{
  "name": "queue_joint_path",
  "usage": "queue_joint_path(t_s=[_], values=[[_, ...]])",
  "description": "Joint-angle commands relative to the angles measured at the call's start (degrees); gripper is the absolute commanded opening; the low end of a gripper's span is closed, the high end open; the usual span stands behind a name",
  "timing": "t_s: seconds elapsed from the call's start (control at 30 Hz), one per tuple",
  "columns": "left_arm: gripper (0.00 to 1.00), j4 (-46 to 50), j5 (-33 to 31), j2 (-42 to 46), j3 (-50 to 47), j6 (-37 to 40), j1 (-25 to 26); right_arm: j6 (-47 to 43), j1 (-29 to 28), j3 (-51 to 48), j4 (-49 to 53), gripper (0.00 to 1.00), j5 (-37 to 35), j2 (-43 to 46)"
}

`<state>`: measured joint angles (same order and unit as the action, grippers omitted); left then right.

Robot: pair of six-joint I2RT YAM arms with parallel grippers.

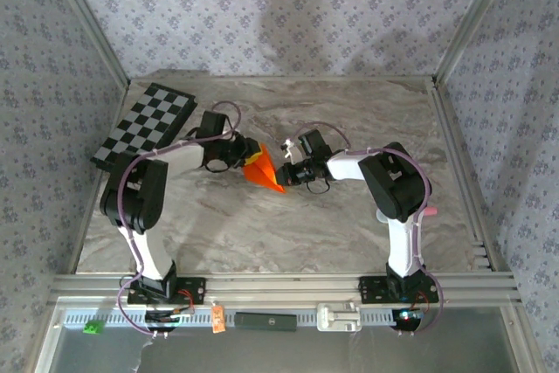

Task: Fold a paper plane with a square sheet of paper (pick it up from the middle)
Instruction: Fourth fold the wing at the center of the table.

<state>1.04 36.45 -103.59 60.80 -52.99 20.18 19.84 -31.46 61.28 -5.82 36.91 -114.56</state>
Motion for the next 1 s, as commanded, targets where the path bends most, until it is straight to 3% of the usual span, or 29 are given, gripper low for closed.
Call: queue_joint_path(t_s=[0.0, 0.5, 0.77, 0.97], values=[[0.24, -2.16, 2.71, 0.38, -2.82, -0.41, 0.69, 1.15, 1.38, -1.02, 3.10, 0.05, -4.56, -1.39], [0.17, -7.60, 2.40, -7.02, -1.47, -2.72, 3.19, 1.61, 1.50, -1.07, 3.54, 0.07, -4.65, -1.28], [0.16, -8.42, 2.21, -8.44, -1.20, -3.17, 3.19, 1.61, 1.68, -0.55, 5.03, 0.14, -4.71, -1.45], [0.16, -7.72, 2.23, -8.82, -0.95, -3.17, 3.19, 1.87, 1.84, 0.24, 6.27, 0.10, -5.44, -1.89]])
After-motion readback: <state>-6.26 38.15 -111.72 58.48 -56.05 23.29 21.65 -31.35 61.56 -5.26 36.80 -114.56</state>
